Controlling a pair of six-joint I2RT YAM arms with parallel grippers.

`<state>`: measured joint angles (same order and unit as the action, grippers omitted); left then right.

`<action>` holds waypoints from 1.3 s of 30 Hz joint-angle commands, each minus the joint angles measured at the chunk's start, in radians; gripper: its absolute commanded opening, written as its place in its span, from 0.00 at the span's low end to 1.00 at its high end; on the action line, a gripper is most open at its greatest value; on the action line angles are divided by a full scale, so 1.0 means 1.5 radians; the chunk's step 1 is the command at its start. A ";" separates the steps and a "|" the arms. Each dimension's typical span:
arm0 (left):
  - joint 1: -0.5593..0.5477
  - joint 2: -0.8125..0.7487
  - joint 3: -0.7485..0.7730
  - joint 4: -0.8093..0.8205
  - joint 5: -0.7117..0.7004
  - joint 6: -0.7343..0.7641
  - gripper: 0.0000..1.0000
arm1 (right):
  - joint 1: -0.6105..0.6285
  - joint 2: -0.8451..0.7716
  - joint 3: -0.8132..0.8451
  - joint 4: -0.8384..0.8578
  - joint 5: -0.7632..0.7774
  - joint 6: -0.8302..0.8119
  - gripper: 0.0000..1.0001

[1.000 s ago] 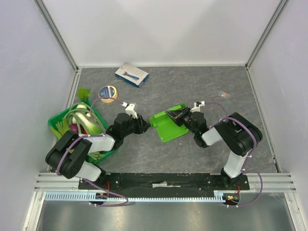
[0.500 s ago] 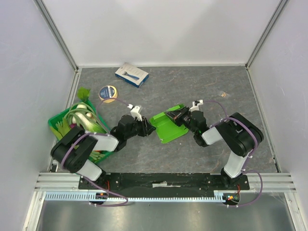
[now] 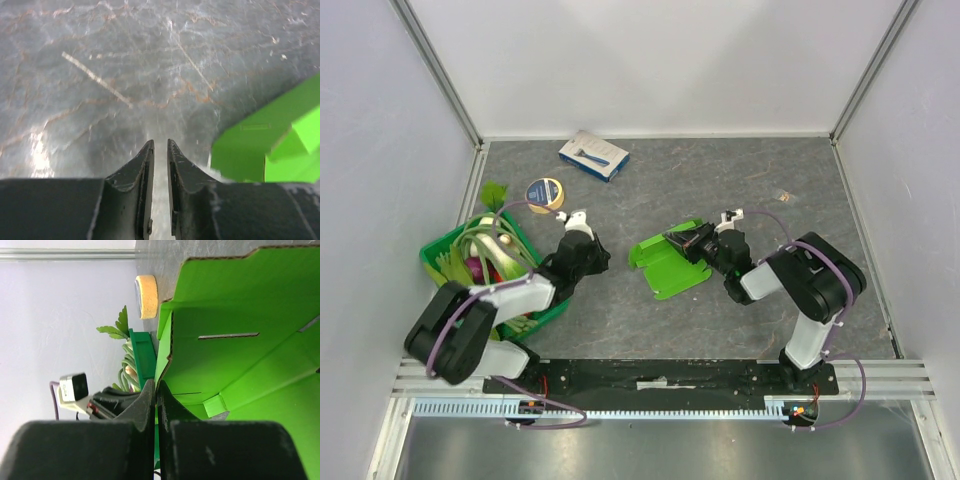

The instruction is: Fold the paper box

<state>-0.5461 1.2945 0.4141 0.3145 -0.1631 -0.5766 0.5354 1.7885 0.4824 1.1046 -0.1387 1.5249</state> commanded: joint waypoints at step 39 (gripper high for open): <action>-0.118 0.134 0.029 0.248 0.208 0.145 0.38 | -0.001 0.008 -0.034 0.077 0.008 0.007 0.03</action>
<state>-0.7158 1.5284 0.4644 0.5941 0.1066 -0.3943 0.5308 1.8206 0.4408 1.1728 -0.1371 1.5528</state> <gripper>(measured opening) 0.352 0.031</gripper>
